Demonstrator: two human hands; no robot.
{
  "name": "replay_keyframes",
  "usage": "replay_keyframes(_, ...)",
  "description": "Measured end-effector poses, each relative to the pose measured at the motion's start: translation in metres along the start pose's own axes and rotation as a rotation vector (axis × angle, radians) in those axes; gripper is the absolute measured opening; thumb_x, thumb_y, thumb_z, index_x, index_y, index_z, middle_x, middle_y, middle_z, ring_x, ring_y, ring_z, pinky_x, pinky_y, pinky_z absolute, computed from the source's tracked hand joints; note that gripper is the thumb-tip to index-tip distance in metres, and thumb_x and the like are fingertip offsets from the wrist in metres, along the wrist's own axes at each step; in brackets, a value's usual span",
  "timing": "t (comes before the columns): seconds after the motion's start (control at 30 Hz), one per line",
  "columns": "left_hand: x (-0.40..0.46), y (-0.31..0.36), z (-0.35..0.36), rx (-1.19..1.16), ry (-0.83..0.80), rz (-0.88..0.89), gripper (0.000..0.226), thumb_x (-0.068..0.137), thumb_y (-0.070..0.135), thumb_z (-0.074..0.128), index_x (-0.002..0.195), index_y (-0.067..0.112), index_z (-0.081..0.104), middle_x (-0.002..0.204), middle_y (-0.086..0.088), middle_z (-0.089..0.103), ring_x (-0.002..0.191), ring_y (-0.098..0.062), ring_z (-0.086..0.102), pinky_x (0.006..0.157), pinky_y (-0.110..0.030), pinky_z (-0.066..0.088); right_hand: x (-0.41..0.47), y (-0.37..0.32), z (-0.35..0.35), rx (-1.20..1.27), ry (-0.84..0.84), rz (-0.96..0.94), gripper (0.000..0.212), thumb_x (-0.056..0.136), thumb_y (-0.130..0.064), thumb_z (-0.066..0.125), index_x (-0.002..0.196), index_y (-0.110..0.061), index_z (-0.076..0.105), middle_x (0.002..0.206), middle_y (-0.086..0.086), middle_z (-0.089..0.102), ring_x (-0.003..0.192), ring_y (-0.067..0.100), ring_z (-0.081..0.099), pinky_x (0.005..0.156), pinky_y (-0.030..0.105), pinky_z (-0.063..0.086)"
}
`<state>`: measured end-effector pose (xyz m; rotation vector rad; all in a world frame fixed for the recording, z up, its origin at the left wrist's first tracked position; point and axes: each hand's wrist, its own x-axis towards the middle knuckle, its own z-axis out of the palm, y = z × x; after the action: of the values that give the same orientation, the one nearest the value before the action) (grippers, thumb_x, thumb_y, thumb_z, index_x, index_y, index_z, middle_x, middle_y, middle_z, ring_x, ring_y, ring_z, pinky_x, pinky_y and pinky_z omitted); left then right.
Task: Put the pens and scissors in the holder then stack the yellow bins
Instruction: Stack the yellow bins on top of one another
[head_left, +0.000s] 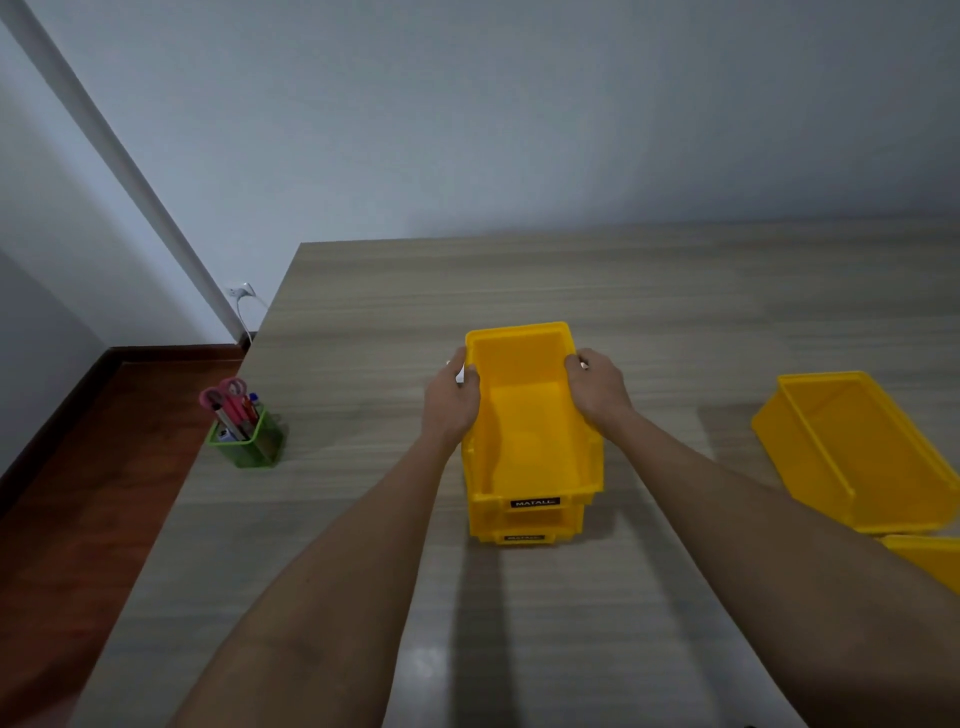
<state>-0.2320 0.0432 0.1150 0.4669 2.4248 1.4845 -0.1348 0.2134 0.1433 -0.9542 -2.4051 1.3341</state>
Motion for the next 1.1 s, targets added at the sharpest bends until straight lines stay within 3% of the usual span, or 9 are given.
replay_keyframes(0.1,-0.001,0.000,0.000,-0.034,0.009,0.010,0.048,0.102,0.035,0.038,0.148,0.021,0.037,0.149,-0.006,0.047,0.137,-0.027,0.044,0.110,-0.053,0.040,0.001,0.003,-0.001,-0.009,0.010,-0.028,0.034,0.102,-0.025,0.037,0.091,-0.005,0.062,0.087,0.006,0.055,0.082,0.021,0.049,0.064,0.031,0.034)
replay_keyframes(0.23,0.000,0.010,-0.003,-0.040,-0.004,0.013,0.047,0.101,0.034,0.039,0.146,0.020,0.040,0.148,-0.005,0.048,0.136,-0.026,0.045,0.111,-0.050,0.040,0.002,0.006,-0.004,-0.020,0.031,-0.038,0.039,0.101,-0.024,0.038,0.063,-0.016,0.042,0.065,-0.001,0.044,0.069,0.019,0.043,0.053,0.028,0.029)
replay_keyframes(0.47,-0.003,0.009,-0.005,0.002,-0.021,0.010,0.048,0.101,0.037,0.039,0.147,0.023,0.038,0.149,-0.004,0.047,0.136,-0.026,0.046,0.109,-0.053,0.041,0.000,0.011,-0.001,-0.043,-0.009,-0.035,0.034,0.102,-0.024,0.037,0.088,-0.003,0.060,0.089,0.009,0.056,0.081,0.023,0.049,0.060,0.029,0.032)
replay_keyframes(0.63,-0.009,0.010,0.003,-0.008,0.006,-0.011,0.048,0.102,0.035,0.037,0.149,0.022,0.035,0.150,-0.008,0.045,0.137,-0.030,0.043,0.110,-0.054,0.040,0.005,0.016,-0.005,-0.082,-0.022,-0.045,0.036,0.102,-0.025,0.037,0.075,-0.010,0.056,0.077,0.003,0.052,0.080,0.023,0.049,0.063,0.029,0.032)
replay_keyframes(0.77,-0.008,0.007,0.004,0.027,0.008,0.013,0.048,0.103,0.035,0.036,0.149,0.023,0.032,0.149,-0.010,0.046,0.137,-0.032,0.044,0.109,-0.056,0.040,0.005,0.022,-0.002,-0.071,-0.028,-0.054,0.038,0.103,-0.028,0.034,0.098,-0.002,0.061,0.093,0.008,0.057,0.087,0.022,0.051,0.074,0.031,0.036)
replay_keyframes(1.0,-0.009,-0.004,0.005,-0.051,0.005,0.032,0.049,0.102,0.041,0.035,0.149,0.028,0.032,0.153,-0.008,0.041,0.141,-0.028,0.038,0.110,-0.054,0.039,0.000,0.025,0.005,0.002,0.015,-0.090,0.039,0.104,-0.031,0.034,0.090,-0.004,0.059,0.078,0.007,0.056,0.068,0.016,0.048,0.062,0.031,0.036)
replay_keyframes(1.1,-0.013,-0.002,0.009,-0.075,0.014,0.024,0.048,0.103,0.037,0.035,0.150,0.025,0.032,0.138,0.003,0.054,0.125,-0.016,0.052,0.101,-0.039,0.047,0.002,0.026,0.003,-0.023,0.017,-0.111,0.037,0.104,-0.031,0.035,0.087,-0.006,0.057,0.077,0.006,0.055,0.064,0.012,0.046,0.057,0.030,0.034)
